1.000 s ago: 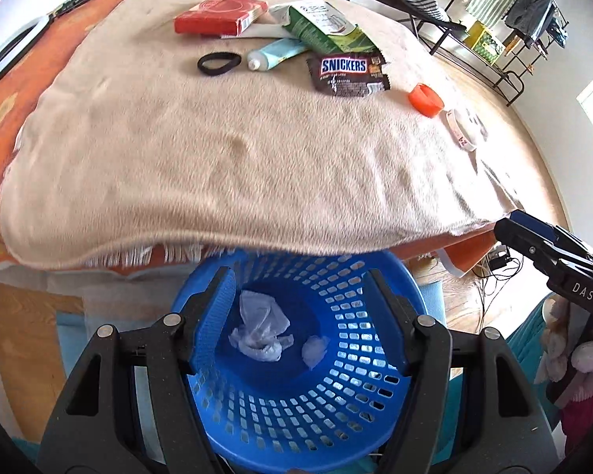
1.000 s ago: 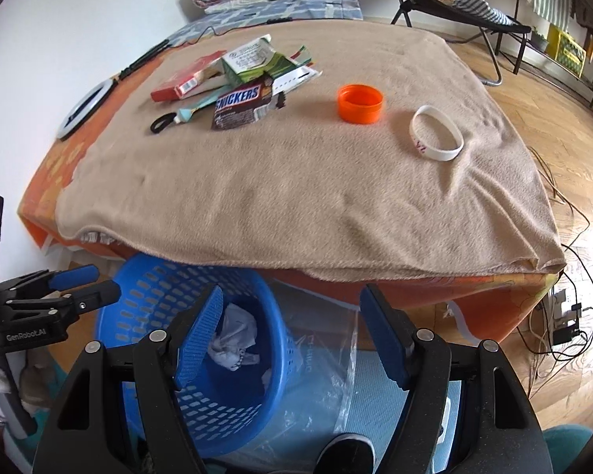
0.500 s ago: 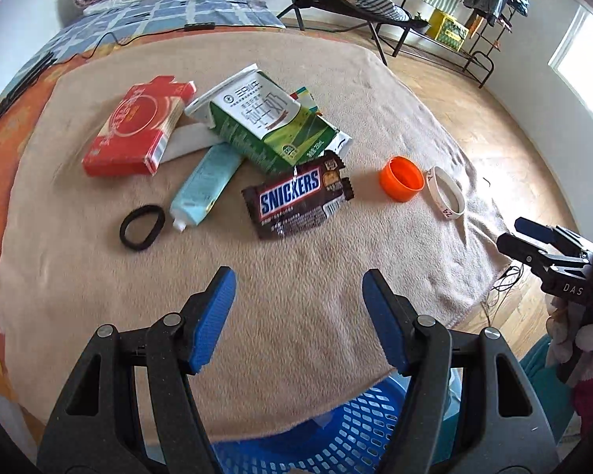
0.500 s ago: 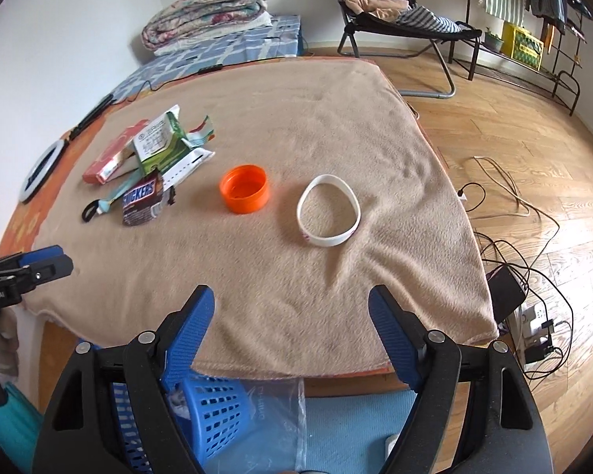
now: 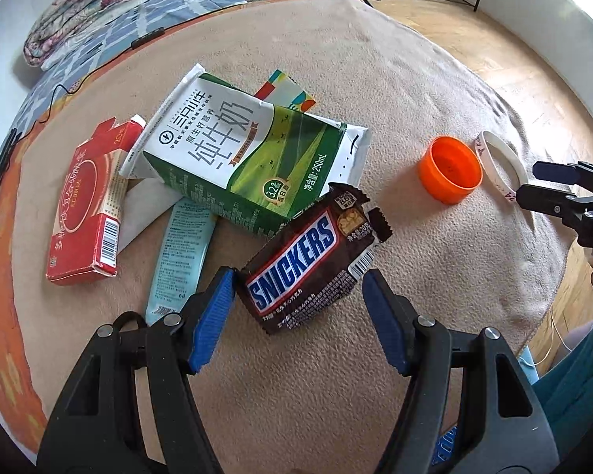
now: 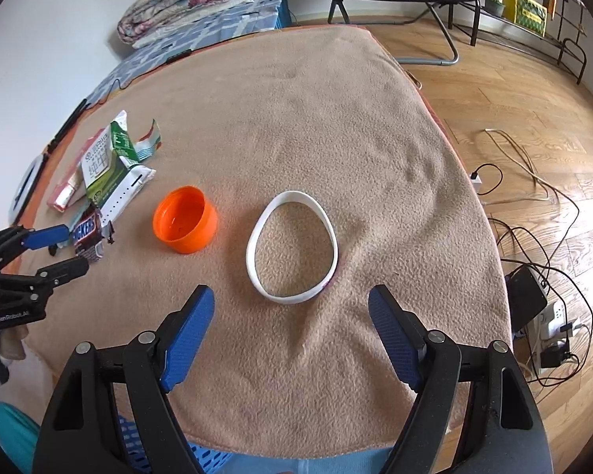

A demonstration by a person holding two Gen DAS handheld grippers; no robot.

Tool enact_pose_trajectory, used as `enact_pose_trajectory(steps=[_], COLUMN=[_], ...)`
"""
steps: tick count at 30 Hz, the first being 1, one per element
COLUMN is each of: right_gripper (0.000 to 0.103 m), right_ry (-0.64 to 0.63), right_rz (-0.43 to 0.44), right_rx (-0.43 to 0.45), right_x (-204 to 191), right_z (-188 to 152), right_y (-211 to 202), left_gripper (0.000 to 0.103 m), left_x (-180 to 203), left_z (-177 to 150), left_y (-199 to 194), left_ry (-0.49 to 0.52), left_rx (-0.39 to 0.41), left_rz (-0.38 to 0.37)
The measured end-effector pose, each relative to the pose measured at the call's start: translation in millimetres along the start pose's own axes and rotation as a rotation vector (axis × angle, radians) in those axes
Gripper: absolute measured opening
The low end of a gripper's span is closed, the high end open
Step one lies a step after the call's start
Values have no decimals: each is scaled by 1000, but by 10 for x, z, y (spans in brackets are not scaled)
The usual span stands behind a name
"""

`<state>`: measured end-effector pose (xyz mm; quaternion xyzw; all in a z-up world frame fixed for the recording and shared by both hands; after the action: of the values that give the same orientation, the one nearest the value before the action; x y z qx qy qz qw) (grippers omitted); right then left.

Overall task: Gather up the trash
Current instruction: 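Grasp the Snickers wrapper with the left tool while the right tool grasps the white band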

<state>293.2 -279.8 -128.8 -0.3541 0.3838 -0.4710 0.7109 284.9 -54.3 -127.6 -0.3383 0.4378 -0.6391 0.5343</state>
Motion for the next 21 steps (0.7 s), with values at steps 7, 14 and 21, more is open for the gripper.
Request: enact_pose_trajectory(steps=[7,14,21], right_gripper=[80,79,50], right_ry=[-20,-31,-16], right_rz=[-31,-64,-107], right_rx=[-28,-33,-34], right_x=[-61,-104,-47], right_z=[132,152,159], right_y=[231,290,270], left_gripper=[62,20,11], left_x=[31,-19,-84], left_z=[33,11,-57], left_y=[121,67,-5], left_ry=[20,-13,-75], left_rx=[-5,19,30], left_rz=[-1,-22,-72])
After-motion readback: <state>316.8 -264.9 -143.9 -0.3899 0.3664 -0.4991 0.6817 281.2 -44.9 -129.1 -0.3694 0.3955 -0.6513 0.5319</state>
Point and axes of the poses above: each gripper's, at about its wrist camera, not at the fingertips, and y roughly the way its jaws point, x to its right, z to its top, the point moved 1 cm from there along y, roughly the way its jaws point
